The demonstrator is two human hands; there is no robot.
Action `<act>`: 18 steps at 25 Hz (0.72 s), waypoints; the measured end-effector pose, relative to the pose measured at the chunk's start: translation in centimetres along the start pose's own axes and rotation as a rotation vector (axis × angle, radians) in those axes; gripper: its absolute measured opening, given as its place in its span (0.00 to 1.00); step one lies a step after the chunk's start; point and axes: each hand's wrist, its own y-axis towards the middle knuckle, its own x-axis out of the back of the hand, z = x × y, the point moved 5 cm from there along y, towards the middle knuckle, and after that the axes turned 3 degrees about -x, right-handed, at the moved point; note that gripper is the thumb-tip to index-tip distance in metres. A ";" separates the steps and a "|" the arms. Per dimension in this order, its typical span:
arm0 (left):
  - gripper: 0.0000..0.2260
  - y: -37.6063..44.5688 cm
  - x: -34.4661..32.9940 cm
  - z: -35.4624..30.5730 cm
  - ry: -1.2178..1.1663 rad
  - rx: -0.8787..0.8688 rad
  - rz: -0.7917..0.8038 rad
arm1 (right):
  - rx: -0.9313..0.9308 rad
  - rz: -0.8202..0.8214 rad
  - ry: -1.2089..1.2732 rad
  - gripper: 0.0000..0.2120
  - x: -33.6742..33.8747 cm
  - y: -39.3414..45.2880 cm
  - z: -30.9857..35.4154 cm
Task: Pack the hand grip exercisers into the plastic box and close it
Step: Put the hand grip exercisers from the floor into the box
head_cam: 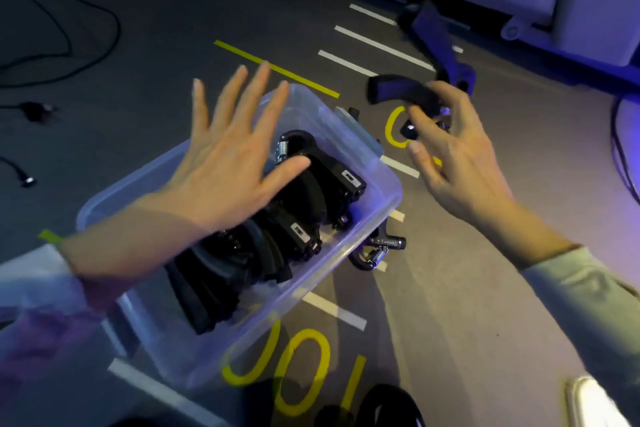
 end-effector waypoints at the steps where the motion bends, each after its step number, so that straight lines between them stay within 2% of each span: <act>1: 0.37 -1.2 0.4 1.0 0.031 0.009 0.007 | 0.106 0.031 -0.019 0.20 0.5 -0.1 2.3; 5: 0.39 -7.3 1.6 4.4 0.138 0.038 0.063 | 0.508 0.251 -0.171 0.21 -0.6 -2.2 10.3; 8: 0.40 -11.5 1.3 5.6 0.172 0.069 0.125 | 0.661 0.398 -0.295 0.22 -2.2 -3.1 12.7; 13: 0.39 -13.7 1.0 5.1 0.127 0.080 0.198 | 0.624 0.497 -0.390 0.27 -4.4 -3.2 15.2; 18: 0.35 -12.7 0.1 4.3 0.077 0.087 0.236 | 0.494 0.595 -0.324 0.36 -7.2 -2.9 17.0</act>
